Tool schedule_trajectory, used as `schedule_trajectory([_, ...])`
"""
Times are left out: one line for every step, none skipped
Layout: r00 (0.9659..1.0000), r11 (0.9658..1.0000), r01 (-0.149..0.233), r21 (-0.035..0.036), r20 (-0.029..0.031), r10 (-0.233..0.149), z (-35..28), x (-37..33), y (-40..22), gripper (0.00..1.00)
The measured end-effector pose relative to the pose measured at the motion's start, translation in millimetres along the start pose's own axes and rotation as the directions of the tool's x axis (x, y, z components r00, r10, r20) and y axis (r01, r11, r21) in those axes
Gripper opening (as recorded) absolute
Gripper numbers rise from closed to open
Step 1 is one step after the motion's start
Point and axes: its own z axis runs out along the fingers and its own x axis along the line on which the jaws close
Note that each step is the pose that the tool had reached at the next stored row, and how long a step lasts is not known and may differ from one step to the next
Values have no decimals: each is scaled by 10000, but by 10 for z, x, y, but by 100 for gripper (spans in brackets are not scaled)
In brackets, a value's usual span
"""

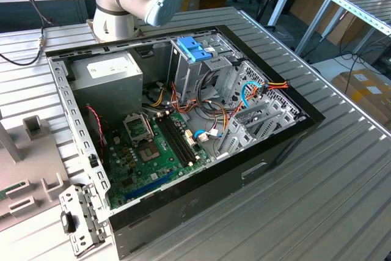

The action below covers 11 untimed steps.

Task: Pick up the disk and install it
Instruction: 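Pick up the disk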

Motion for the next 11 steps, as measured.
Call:
schedule_trajectory([10000, 10000, 0, 0, 0, 0, 4, 0, 0, 54])
schedule_trajectory([10000, 10000, 0, 0, 0, 0, 6, 0, 0, 54])
schedule_trajectory([10000, 10000, -1, 0, 0, 1, 9, 0, 0, 54])
schedule_trajectory([10000, 10000, 0, 0, 0, 0, 12, 1, 0, 54])
schedule_trajectory([10000, 10000, -1, 0, 0, 1, 16, 0, 0, 54])
schedule_trajectory([10000, 10000, -2, 0, 1, 2, 19, 1, 0, 54])
schedule_trajectory([10000, 10000, -1, 1, 1, 1, 24, 1, -1, 54])
schedule_trajectory([10000, 10000, -2, 0, 1, 2, 28, 1, 0, 54])
schedule_trajectory([10000, 10000, -2, 0, 1, 2, 31, 1, -1, 54])
schedule_trajectory([10000, 10000, -2, 0, 1, 2, 34, 1, -1, 54])
schedule_trajectory([10000, 10000, -3, 0, 1, 3, 37, 1, -1, 54])
